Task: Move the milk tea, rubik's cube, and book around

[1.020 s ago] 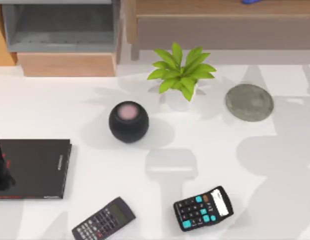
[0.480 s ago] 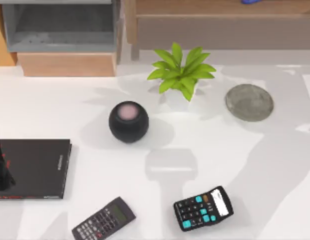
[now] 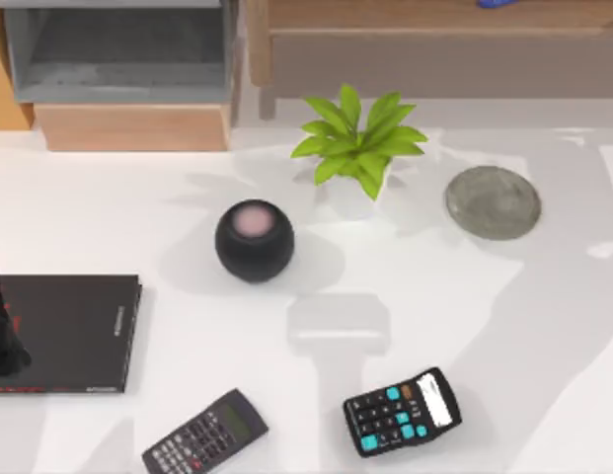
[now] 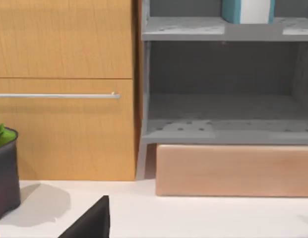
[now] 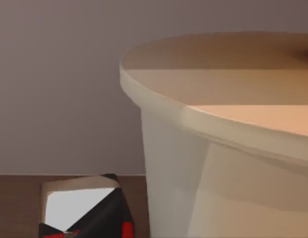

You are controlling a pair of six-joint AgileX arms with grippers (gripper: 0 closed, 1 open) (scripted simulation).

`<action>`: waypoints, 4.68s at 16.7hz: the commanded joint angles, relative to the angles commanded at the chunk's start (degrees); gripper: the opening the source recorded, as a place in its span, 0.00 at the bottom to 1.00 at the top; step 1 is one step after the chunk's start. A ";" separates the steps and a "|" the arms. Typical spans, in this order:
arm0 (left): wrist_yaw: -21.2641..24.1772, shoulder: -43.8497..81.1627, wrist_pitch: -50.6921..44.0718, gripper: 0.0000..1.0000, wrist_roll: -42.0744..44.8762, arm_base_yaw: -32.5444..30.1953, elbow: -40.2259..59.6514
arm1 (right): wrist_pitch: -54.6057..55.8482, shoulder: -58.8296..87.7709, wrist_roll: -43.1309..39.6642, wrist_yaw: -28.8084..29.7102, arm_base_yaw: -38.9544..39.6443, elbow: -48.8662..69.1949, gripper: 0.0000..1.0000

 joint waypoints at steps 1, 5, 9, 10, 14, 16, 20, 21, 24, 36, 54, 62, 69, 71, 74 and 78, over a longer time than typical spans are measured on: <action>0.00 0.00 0.00 1.00 0.00 0.00 0.00 | 0.00 0.00 0.00 0.00 0.00 0.00 0.70; 0.00 0.00 0.00 1.00 0.00 0.00 0.00 | 0.00 0.00 0.00 0.00 0.00 0.00 0.40; 0.00 0.00 0.00 1.00 0.00 0.00 0.00 | 0.00 0.00 0.00 0.00 0.00 0.00 0.10; 0.00 0.00 0.00 1.00 0.00 0.00 0.00 | 0.00 0.00 0.00 0.00 0.00 0.00 0.02; 0.00 0.00 0.00 1.00 0.00 0.00 0.00 | 0.00 0.00 0.00 0.00 0.00 0.00 0.00; 0.00 0.00 0.00 1.00 0.00 0.00 0.00 | 0.00 0.00 0.00 0.00 0.00 0.00 0.00; 0.00 0.00 0.00 1.00 0.00 0.00 0.00 | 0.07 -0.17 0.15 0.01 0.07 -0.15 0.00; 0.00 0.00 0.00 1.00 0.00 0.00 0.00 | 0.43 -0.58 0.43 0.11 0.28 -0.84 0.00; 0.00 0.00 0.00 1.00 0.00 0.00 0.00 | 2.46 -3.55 1.76 0.20 1.05 -5.17 0.00; 0.00 0.00 0.00 1.00 0.00 0.00 0.00 | 4.77 -15.71 0.26 -3.96 -3.70 -20.29 0.00; 0.00 0.00 0.00 1.00 0.00 0.00 0.00 | 33.80 -14.19 -2.51 37.37 33.80 -41.50 0.00; 0.00 0.00 0.00 1.00 0.00 0.00 0.00 | 35.83 -7.56 -0.08 42.41 42.57 -43.84 0.00; 0.00 0.00 0.00 1.00 0.00 0.00 0.00 | 38.46 -4.97 -0.08 42.36 42.46 -43.78 0.00; 0.00 0.00 0.00 1.00 0.00 0.00 0.00 | 39.76 -3.75 -0.07 42.44 42.46 -43.83 0.00; 0.00 0.00 0.00 1.00 0.00 0.00 0.00 | 41.72 -1.88 -0.14 42.53 42.48 -43.93 0.00; 0.00 0.00 0.00 1.00 0.00 0.00 0.00 | 43.32 -0.34 -0.14 42.49 42.56 -44.10 0.00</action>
